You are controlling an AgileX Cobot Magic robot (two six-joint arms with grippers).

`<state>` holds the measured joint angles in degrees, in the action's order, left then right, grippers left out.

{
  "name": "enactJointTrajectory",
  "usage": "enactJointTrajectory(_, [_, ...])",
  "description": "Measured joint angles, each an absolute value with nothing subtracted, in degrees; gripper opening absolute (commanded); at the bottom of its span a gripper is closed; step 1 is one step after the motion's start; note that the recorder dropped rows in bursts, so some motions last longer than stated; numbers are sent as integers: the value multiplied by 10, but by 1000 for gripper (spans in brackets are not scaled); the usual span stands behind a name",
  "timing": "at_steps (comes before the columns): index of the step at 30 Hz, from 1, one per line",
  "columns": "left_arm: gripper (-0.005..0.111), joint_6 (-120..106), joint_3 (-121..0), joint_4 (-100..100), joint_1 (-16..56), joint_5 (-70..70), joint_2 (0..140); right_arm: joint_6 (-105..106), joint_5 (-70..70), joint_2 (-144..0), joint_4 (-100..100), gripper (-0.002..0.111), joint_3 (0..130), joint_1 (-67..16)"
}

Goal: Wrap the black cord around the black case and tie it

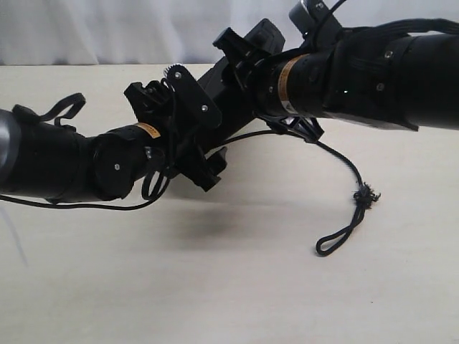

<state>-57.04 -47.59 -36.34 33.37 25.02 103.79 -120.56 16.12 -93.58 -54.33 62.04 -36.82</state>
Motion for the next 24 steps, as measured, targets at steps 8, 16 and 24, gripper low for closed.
enactJointTrajectory(8, [77,-570,-476,-336,334,279,1057,-1206,160,-936,-540,5,620,-368])
enactJointTrajectory(16, [9,-527,-485,-283,334,259,1058,-1207,160,-936,-540,16,620,-368])
enactJointTrajectory(24, [0,-524,-487,-282,334,257,1058,-1207,161,-936,-540,60,622,-367])
